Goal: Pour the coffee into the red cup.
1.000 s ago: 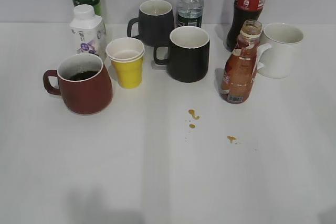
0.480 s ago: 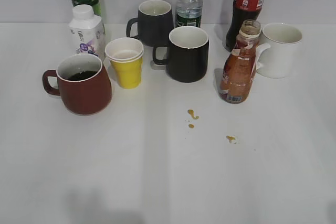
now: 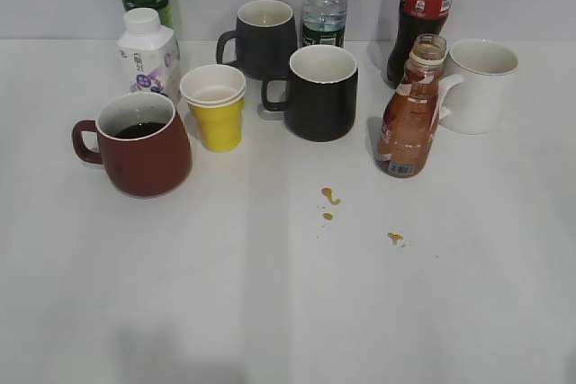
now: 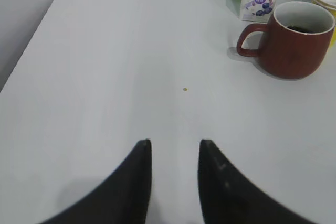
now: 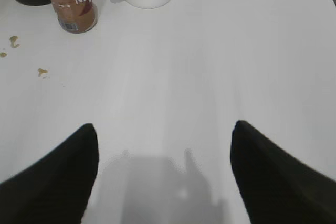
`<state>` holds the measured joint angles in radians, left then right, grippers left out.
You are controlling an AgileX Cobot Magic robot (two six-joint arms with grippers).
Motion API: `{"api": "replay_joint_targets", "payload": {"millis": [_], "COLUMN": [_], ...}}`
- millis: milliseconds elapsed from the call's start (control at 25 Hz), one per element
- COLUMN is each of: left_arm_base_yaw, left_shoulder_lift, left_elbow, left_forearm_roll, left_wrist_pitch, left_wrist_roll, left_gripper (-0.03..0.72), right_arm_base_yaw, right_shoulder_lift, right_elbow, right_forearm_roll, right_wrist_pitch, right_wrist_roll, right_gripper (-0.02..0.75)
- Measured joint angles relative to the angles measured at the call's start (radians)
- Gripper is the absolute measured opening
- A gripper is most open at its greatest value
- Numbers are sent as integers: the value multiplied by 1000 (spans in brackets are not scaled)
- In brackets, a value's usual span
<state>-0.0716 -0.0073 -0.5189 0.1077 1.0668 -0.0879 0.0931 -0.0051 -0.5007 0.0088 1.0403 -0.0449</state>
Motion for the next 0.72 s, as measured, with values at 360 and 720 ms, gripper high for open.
{"api": "replay_joint_targets", "payload": {"millis": [360,720], "left_arm_base_yaw": [0,0], "left_shoulder_lift": [0,0], "left_elbow": [0,0], "left_forearm_roll": [0,0], "left_wrist_pitch": [0,0], "left_wrist_roll": [0,0], "left_gripper": [241,241], "right_arm_base_yaw": [-12,-12], "right_shoulder_lift": [0,0], "right_elbow": [0,0], "right_forearm_roll": [0,0], "right_wrist_pitch": [0,0], "right_wrist_roll": [0,0], "right_gripper": [586,586]}}
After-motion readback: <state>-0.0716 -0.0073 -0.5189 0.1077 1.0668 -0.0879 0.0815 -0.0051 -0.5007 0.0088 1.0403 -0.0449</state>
